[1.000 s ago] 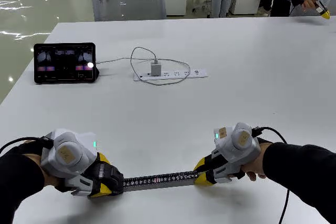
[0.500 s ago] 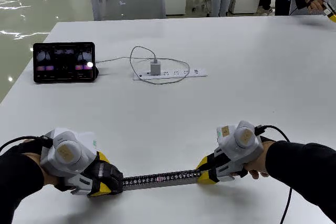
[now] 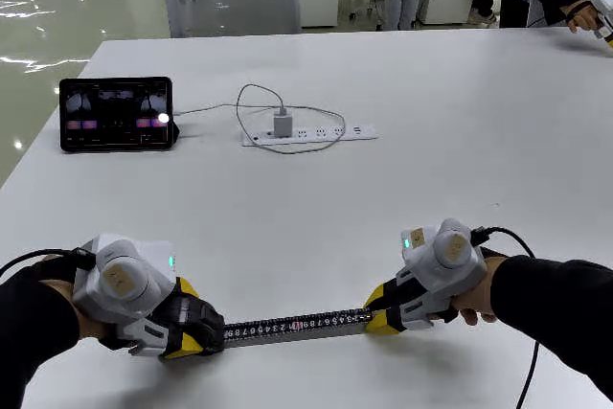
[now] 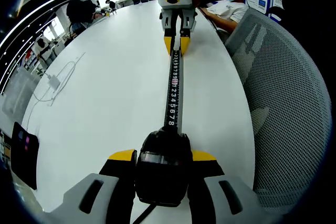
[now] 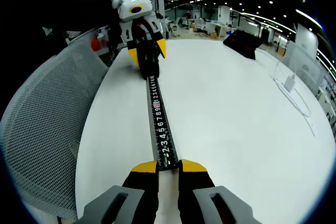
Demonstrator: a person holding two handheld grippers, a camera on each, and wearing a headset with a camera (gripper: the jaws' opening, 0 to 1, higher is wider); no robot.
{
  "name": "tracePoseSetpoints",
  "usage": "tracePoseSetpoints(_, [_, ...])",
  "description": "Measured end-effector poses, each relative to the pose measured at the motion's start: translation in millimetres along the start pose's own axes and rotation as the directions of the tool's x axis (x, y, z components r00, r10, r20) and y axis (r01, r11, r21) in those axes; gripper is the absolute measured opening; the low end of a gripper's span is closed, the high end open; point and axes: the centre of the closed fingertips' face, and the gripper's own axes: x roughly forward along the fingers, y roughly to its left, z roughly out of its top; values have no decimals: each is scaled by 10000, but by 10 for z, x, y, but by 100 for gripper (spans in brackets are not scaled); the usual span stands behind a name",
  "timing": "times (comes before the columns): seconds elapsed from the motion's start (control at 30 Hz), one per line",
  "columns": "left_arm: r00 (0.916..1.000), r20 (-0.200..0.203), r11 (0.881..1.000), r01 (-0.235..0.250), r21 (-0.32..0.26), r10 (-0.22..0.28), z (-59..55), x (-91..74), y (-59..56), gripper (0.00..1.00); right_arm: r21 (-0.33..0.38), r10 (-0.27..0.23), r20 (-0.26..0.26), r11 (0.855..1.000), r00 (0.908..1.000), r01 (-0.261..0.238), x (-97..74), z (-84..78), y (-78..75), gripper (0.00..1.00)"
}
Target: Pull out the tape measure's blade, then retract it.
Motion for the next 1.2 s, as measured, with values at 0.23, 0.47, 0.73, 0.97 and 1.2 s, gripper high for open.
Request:
tracePoseSetpoints(0.23, [10000, 1, 10000, -2, 0, 2, 10, -11, -11, 33, -19, -9, -27, 10000, 10000, 9, -17, -29, -11, 9])
tracePoseSetpoints(0.47, [10000, 6, 10000, 12, 0, -12, 4, -9, -6, 33, -39, -21, -70, 10000, 10000, 21, -34, -54, -17, 9])
tracePoseSetpoints(0.73, [10000, -2, 10000, 11, -1, -11, 8, -13, -11, 33, 38, -61, -81, 10000, 9999, 61, -67, -86, -23, 9])
tracePoseSetpoints(0.97, [10000, -8, 10000, 15, 4, -15, 11, -19, -15, 33, 86, -86, -81, 9999, 9999, 86, -89, -105, -27, 9])
tracePoseSetpoints(1.2, [10000, -10, 10000, 19, -1, -19, 12, -19, -13, 33, 92, -96, -87, 9999, 9999, 97, -107, -119, -33, 9])
